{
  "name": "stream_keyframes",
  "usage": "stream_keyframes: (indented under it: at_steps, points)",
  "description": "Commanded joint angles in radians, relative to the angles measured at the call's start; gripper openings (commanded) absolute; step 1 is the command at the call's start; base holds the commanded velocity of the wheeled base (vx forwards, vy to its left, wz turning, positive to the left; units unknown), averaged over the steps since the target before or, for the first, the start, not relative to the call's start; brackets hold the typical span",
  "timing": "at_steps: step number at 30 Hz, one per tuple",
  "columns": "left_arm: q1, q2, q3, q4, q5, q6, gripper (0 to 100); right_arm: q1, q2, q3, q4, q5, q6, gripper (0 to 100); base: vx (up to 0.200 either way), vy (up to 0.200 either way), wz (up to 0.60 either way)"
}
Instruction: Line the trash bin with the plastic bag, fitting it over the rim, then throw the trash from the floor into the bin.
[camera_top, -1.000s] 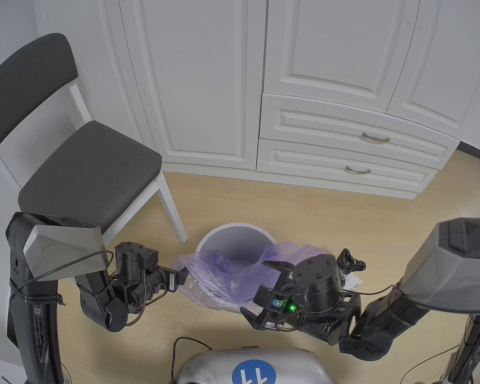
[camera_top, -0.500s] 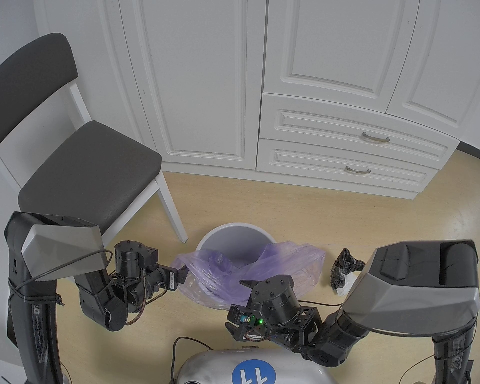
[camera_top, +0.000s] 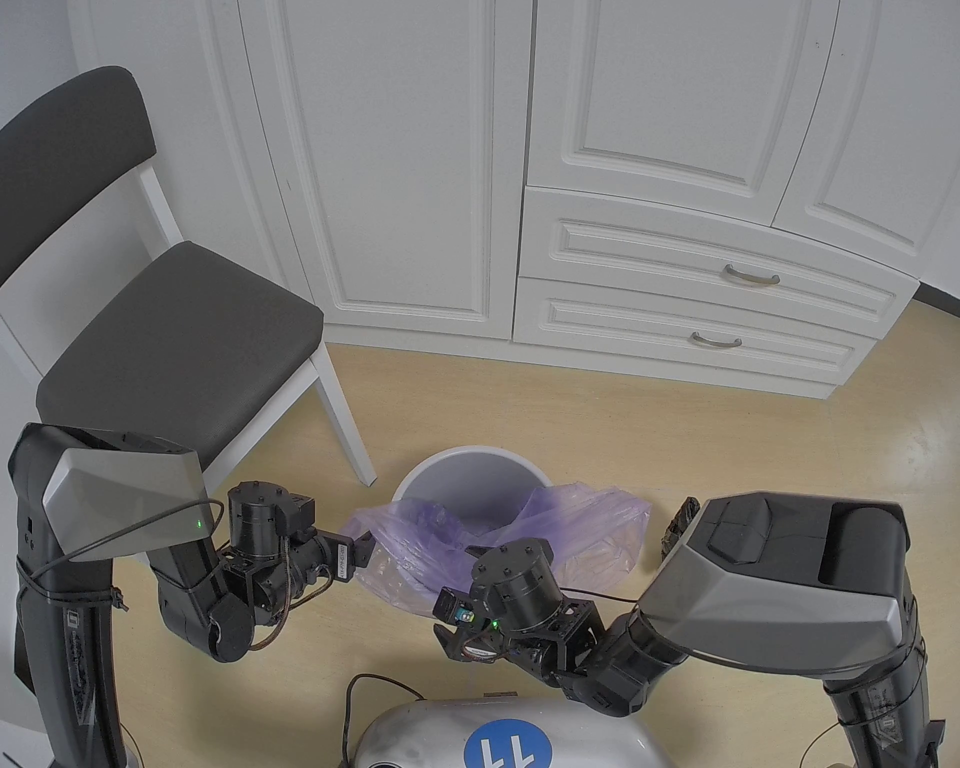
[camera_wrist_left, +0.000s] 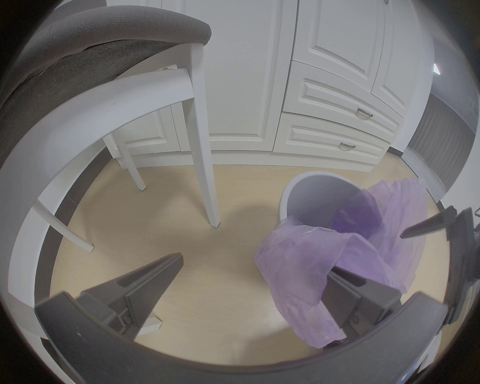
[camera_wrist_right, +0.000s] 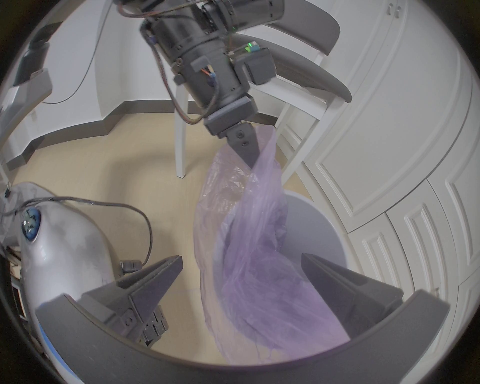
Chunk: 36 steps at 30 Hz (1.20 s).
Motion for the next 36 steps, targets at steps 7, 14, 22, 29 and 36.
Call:
stream_keyframes:
  at_steps: [7,14,22,29,36]
  points:
    - [0.003,-0.006,0.004,-0.002,-0.001,0.0,100,-0.027,0.051,-0.111,0.068,-0.013,0.035,100,0.0,0.0,0.0]
    - [0.005,-0.006,0.002,-0.002,-0.001,0.0,100,-0.042,0.055,-0.169,0.084,-0.011,0.071,0,0.0,0.0,0.0]
    - [0.009,0.0,-0.001,-0.003,-0.001,0.0,100,-0.105,0.082,-0.338,0.121,-0.011,0.11,0,0.0,0.0,0.0]
    - [0.002,0.005,0.002,-0.005,-0.001,0.0,100,-0.162,0.147,-0.549,0.153,-0.018,0.11,0,0.0,0.0,0.0]
    - [-0.008,0.002,0.008,-0.013,-0.001,0.003,100,-0.189,0.253,-0.752,0.181,-0.025,0.06,0,0.0,0.0,0.0]
